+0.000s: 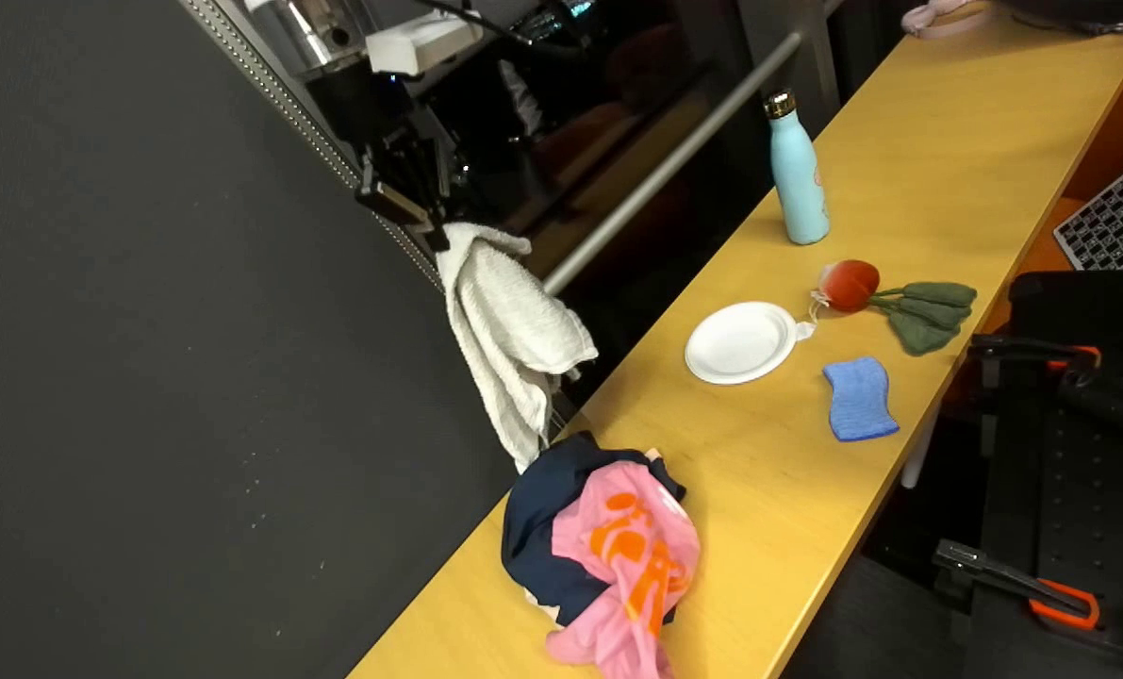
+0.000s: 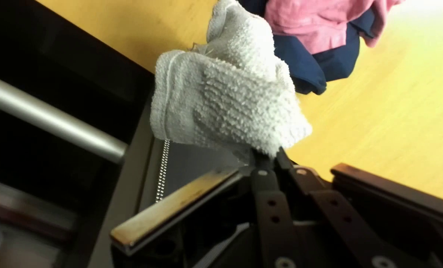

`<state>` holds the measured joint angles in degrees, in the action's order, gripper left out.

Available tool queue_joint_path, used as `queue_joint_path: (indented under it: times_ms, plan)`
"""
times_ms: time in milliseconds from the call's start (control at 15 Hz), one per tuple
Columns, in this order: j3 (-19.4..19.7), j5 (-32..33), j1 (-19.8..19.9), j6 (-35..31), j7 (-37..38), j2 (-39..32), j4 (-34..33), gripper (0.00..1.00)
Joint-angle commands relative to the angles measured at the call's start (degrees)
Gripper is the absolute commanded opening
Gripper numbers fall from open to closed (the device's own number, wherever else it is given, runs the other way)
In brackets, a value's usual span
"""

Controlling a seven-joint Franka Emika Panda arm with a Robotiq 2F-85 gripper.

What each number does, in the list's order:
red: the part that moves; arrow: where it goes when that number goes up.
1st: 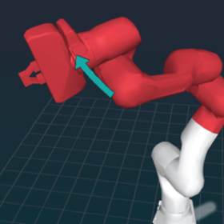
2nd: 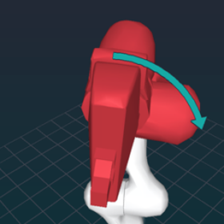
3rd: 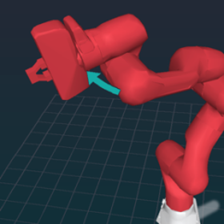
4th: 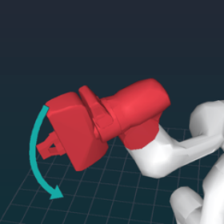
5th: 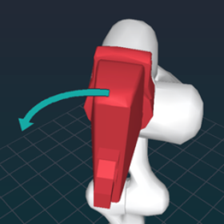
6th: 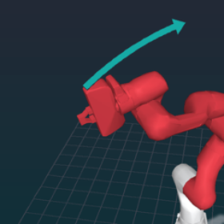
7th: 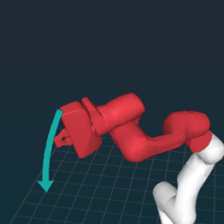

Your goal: Pull out the towel from the pile

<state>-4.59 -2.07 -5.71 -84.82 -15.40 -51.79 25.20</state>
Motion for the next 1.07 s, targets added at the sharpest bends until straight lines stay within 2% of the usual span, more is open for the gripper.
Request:
queue_joint_path:
  times_ms: [0, 200, 400, 533, 667, 867, 1000]
  plan:
    - [3.2, 3.6, 0.2, 7.7, 3.1, 4.9, 1.7, 0.01]
    - [5.4, 6.4, -0.1, 14.1, 4.6, 7.5, 1.8, 0.01]
    - [5.4, 6.9, -0.2, 17.4, 5.4, 7.8, 1.9, 0.01]
    - [4.6, 5.8, -0.1, 16.7, 6.3, 6.1, 2.3, 0.01]
    - [3.4, 4.1, 0.0, 18.8, 6.8, 0.7, -3.4, 0.01]
    - [2.3, 2.7, -0.5, 18.7, 7.6, -1.3, -0.7, 0.01]
    - [1.9, 2.1, -0.7, 19.6, 8.3, -4.1, -1.5, 0.01]
